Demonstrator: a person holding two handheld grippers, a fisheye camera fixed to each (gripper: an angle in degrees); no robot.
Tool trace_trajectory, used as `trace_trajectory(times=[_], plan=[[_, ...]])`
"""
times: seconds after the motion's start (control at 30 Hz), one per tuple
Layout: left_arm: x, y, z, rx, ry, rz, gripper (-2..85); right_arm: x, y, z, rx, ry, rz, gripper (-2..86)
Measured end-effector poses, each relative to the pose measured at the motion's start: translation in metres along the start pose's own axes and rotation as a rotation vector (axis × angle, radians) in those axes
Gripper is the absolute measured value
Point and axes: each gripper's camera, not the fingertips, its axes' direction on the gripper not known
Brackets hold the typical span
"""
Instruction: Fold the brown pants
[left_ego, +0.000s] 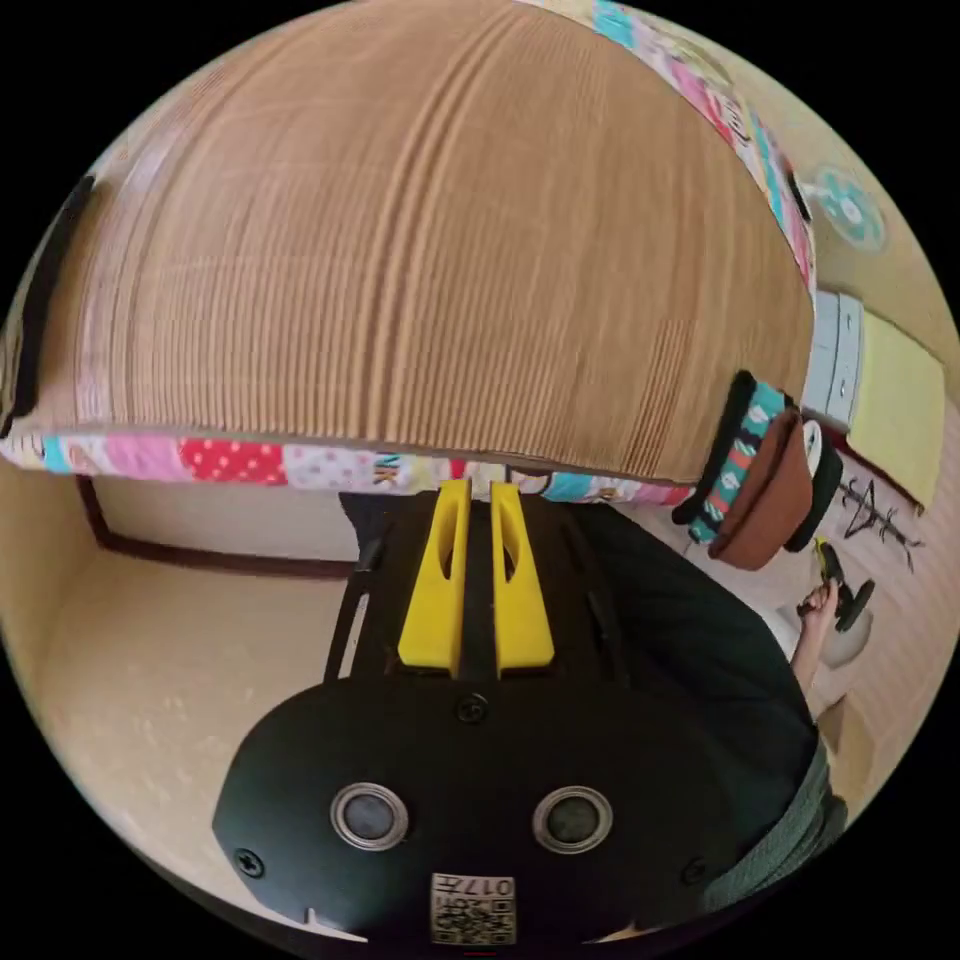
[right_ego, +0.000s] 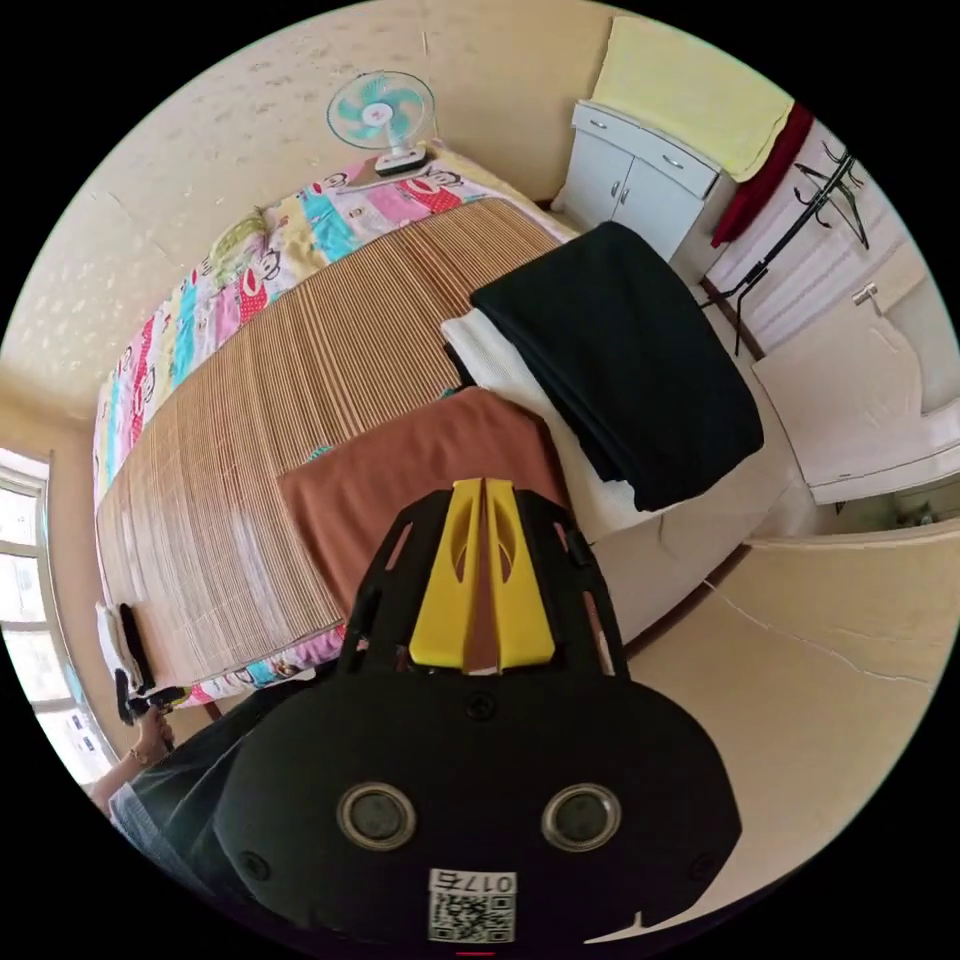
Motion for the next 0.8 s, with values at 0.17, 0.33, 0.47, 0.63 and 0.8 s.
trace_trajectory(times=[0.17,0.33,0.47,0.63,0.8], plan=[[-0.128,0.104,-0.051,0.15,0.177,-0.399,4.4,-0.02,-0.007,0.138,-0.207,0.043,0.029,0.5],[-0.077,0.18,-0.004,0.032,-0.036,-0.277,2.5,0.008,-0.016,0.144,-0.21,-0.081,0.366,0.3],[-0.057,0.218,0.05,-0.099,0.042,-0.303,0.8,0.011,-0.014,0.127,-0.208,-0.075,0.447,0.2],[-0.081,0.222,0.024,-0.107,0.137,-0.475,0.4,-0.027,0.045,0.095,-0.03,-0.258,0.506,0.2],[-0.074,0.16,-0.056,-0.014,0.091,-0.387,0.5,-0.116,0.097,0.109,-0.111,-0.464,0.287,0.3]])
